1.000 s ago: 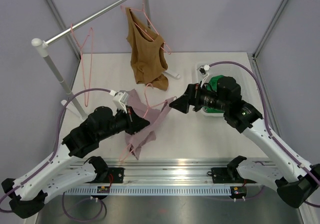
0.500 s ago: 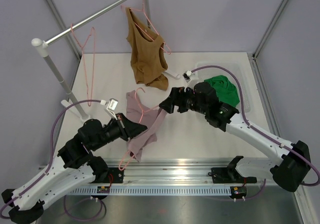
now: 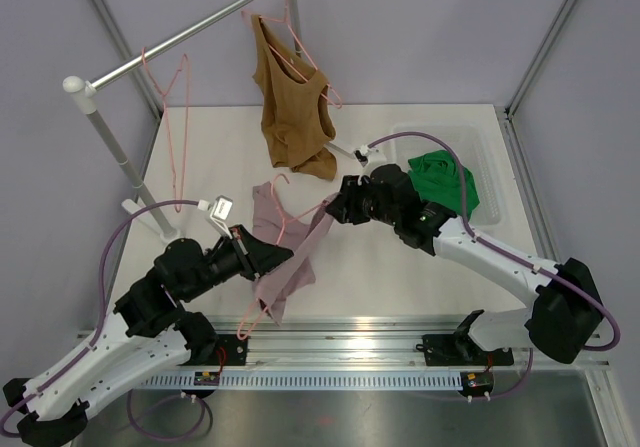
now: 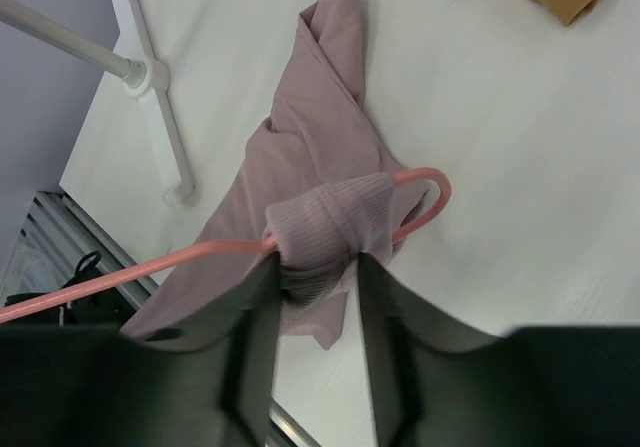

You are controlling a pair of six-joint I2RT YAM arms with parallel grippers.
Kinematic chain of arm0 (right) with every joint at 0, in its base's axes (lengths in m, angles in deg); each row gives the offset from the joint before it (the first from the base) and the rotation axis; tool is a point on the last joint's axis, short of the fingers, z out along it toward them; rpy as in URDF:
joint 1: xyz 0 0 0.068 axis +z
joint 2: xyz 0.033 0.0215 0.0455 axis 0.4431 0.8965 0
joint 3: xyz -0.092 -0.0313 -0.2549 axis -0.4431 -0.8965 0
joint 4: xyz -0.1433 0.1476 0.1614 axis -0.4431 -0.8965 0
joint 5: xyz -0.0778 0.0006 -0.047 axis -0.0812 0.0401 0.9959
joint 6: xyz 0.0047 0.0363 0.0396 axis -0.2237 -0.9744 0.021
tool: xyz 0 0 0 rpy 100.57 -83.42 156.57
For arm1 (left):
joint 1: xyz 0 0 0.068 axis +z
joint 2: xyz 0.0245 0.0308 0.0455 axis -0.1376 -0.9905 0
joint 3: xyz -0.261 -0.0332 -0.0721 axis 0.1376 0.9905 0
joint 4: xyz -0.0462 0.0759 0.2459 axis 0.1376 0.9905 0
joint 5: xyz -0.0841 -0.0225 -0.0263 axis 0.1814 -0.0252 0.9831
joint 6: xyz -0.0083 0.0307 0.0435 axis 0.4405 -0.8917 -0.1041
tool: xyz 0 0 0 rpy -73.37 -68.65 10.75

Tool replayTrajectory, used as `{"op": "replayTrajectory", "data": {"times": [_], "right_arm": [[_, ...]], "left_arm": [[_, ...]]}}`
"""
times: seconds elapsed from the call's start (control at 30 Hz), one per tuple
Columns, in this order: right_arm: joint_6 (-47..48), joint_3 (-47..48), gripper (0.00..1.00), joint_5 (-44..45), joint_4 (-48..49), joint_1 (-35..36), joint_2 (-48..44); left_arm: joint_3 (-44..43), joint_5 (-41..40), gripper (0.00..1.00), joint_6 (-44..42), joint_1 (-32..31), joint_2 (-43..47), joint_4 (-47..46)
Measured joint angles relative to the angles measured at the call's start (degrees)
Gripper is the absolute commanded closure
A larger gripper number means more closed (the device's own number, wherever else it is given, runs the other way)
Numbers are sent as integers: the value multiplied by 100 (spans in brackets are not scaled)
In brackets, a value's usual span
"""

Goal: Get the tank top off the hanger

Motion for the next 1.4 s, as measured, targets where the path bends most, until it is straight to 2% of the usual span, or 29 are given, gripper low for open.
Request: {"op": "replayTrajectory", "data": {"times": [0.03,0.13,0.37,0.5,0.67,0.83,1.03,1.2,1.4], "right_arm": [[17,0,79,11,11,2,4],[87,2,100,85,7,7,15],[374,177,100,960,-503,-17,42],[479,566,100,1410,-850,-275,251],[479,826,100,1443,-1163,-678,470],[422,605,100,645,-1198,-702,-2],[192,44,100,-1172,-1056,-743,-1681],[83,192,100,-2503,-1130,-748,-2835],[262,999,100,-3021,-1934,-752,-3123]], "left_arm": [[0,-17,100,0,0,0,17],[0,-83,100,-11,0,0,85],[-245,-146,100,-289,0,0,487],[-341,90,100,-518,0,11,490],[-363,356,100,-800,0,9,214],[-369,385,100,-1141,0,-13,-522],[-706,83,100,-2177,-70,-931,-2037],[-1523,-752,100,-3318,-323,-1976,-2938],[-2706,-2232,100,-4120,-490,-2723,-3254]]}}
